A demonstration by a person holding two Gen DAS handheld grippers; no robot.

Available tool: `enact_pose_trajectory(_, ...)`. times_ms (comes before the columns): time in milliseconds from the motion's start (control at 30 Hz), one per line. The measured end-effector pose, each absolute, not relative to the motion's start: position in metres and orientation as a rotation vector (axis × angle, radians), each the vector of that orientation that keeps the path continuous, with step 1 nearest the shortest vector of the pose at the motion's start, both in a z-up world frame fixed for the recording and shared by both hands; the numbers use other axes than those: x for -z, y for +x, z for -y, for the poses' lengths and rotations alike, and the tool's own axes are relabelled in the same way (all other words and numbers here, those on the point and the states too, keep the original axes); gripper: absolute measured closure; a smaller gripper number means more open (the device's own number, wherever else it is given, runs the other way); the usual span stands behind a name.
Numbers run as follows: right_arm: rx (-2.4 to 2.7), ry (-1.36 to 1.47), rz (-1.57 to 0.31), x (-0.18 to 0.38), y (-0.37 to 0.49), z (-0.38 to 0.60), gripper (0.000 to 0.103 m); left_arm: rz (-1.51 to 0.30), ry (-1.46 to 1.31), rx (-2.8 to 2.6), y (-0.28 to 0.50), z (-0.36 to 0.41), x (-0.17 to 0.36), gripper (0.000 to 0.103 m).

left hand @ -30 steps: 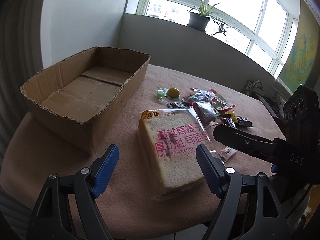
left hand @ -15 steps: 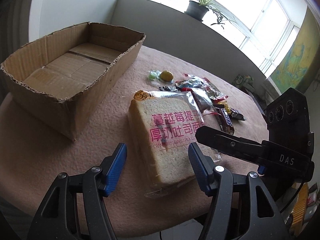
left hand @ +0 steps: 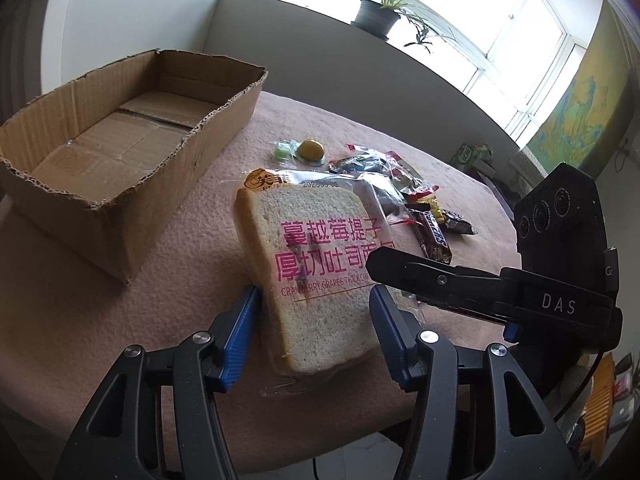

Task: Organize snacks
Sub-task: 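Move the right tool to the bagged bread loaf and close on it, then carry the bread loaf with the right tool into the cardboard box and release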

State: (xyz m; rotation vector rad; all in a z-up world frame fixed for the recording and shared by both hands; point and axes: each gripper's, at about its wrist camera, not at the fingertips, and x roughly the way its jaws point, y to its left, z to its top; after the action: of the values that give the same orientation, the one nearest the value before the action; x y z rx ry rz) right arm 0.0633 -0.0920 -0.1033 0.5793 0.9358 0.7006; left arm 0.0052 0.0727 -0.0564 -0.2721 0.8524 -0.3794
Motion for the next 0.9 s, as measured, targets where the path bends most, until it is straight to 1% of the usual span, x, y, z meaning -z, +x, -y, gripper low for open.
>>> enact_pose_trajectory(333,-0.704,0.593,-0.900,0.092,0.062,0.092,0.067,-0.798,-0.236,0.354,0.003,-0.071,0.046,0.048)
enact_pose_trajectory(733,-0.731,0.560,-0.817,0.049,0.072,0.076,0.067,-0.644,-0.172,0.294,-0.003,-0.076,0.009,0.049)
enact_pose_trajectory(900,-0.740,0.553,-0.807,0.037,0.088,0.054,0.067,-0.622,-0.197,0.262,0.007,-0.092,0.004,0.049)
